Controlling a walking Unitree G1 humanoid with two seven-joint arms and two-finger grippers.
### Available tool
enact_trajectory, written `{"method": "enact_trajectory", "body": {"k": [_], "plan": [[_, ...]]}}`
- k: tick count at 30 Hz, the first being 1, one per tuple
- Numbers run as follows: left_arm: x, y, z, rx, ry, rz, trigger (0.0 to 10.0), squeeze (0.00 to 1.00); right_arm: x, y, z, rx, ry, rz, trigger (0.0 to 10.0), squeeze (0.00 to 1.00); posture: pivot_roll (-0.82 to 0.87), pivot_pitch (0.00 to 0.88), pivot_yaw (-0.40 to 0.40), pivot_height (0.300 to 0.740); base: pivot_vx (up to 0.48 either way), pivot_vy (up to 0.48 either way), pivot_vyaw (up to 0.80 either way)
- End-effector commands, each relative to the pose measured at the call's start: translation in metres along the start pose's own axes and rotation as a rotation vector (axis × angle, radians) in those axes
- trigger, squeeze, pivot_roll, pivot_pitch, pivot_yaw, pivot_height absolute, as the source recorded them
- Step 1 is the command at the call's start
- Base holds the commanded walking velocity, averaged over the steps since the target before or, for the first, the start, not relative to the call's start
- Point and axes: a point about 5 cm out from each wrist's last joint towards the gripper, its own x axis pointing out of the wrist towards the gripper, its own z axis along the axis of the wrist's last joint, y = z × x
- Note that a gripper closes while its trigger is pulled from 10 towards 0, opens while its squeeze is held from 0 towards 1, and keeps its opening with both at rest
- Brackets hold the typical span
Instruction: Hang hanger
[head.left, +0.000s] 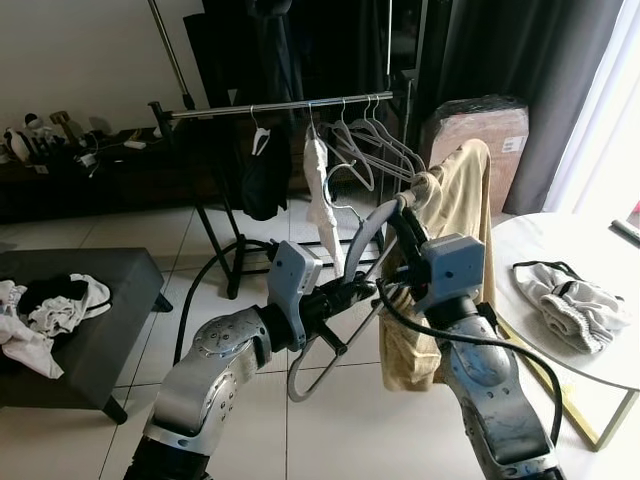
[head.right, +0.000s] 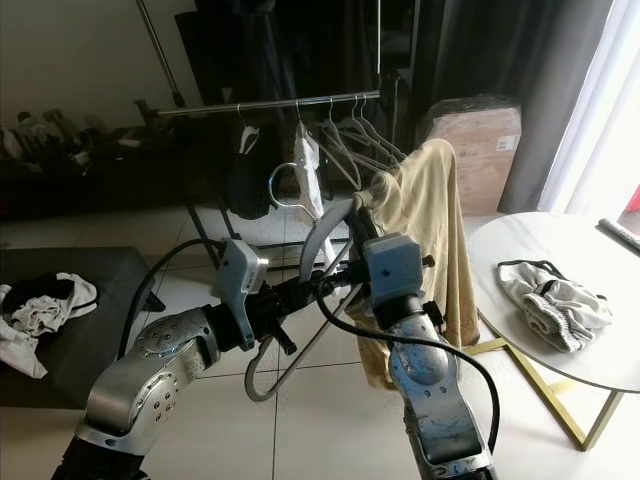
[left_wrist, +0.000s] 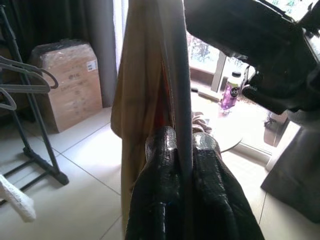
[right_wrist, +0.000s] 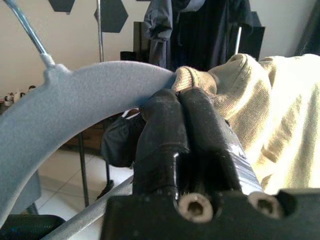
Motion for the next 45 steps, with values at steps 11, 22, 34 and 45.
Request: {"method": "enact_trajectory", "body": {"k": [11,22,34,45], "plan": [[-0.001,-0.012,-0.02,0.028,0.117,-0.077,10.0,0.0,0.015,-0.048,0.063,-0.065,-0.217,-0.11,0.0,0.0,-0.05,0.02,0.079,0.74,0.0,0.0,0.0],[0.001,-0.002,-0.018,0.066,0.1,0.011,10.0,0.0,-0.001,-0.03,0.04,-0.039,-0.03,0.038,0.0,0.0,-0.05,0.029,0.078,0.74,0.0,0.0,0.0],[0.004,-0.008,-0.018,0.039,0.097,-0.046,10.0,0.0,-0.037,0.025,0.014,0.101,0.23,0.483,0.0,0.0,-0.07,0.028,0.08,0.74,0.0,0.0,0.0],[0.004,-0.007,-0.017,0.038,0.091,-0.046,10.0,0.0,-0.037,0.035,0.023,0.211,0.214,0.544,0.0,0.0,-0.06,0.025,0.081,0.74,0.0,0.0,0.0]]}}
